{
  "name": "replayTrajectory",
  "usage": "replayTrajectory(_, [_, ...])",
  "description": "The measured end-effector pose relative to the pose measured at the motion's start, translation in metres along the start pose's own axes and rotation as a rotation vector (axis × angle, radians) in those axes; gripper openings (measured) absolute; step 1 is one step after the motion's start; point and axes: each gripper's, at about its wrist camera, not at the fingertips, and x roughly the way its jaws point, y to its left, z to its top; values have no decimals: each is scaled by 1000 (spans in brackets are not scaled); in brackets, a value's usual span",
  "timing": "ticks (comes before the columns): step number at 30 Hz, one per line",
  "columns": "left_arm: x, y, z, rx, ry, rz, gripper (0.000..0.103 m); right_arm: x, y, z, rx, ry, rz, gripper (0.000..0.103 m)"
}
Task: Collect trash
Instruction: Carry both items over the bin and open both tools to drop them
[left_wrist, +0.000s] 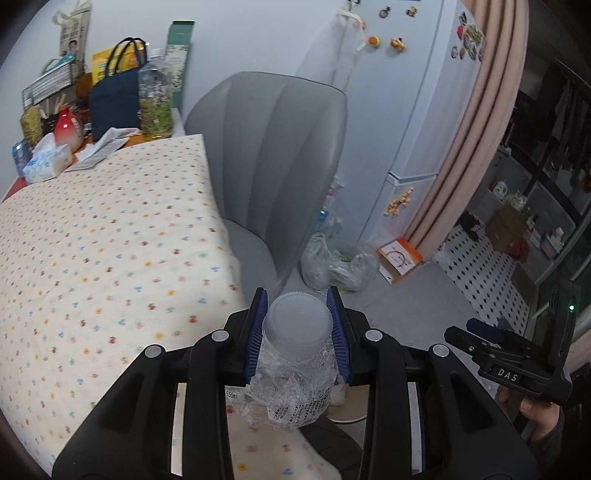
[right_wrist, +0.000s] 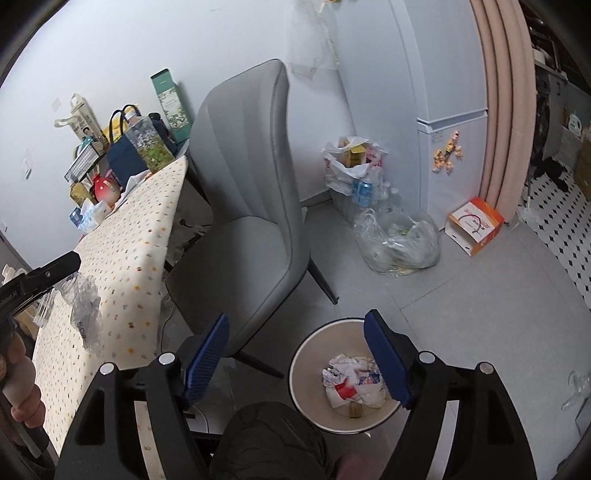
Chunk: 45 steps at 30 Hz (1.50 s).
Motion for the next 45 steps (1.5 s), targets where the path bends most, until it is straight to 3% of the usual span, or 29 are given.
replayTrajectory(25, [87, -137, 3, 113, 137, -185, 34, -33, -103, -17, 153, -24, -106, 76])
replayTrajectory(29, [101, -142, -2, 137, 180, -167, 57, -29, -108, -20, 163, -17, -103, 76])
replayTrajectory(35, [107, -125, -13, 125, 220, -143, 66, -22, -108, -23, 168, -6, -101, 76])
replayTrajectory(40, [93, -107, -15, 112, 201, -122, 76, -19, -98, -23, 153, 1, -90, 77])
replayTrajectory(45, [69, -89, -14, 86, 152, -94, 85, -26, -79, -19, 117, -17, -71, 88])
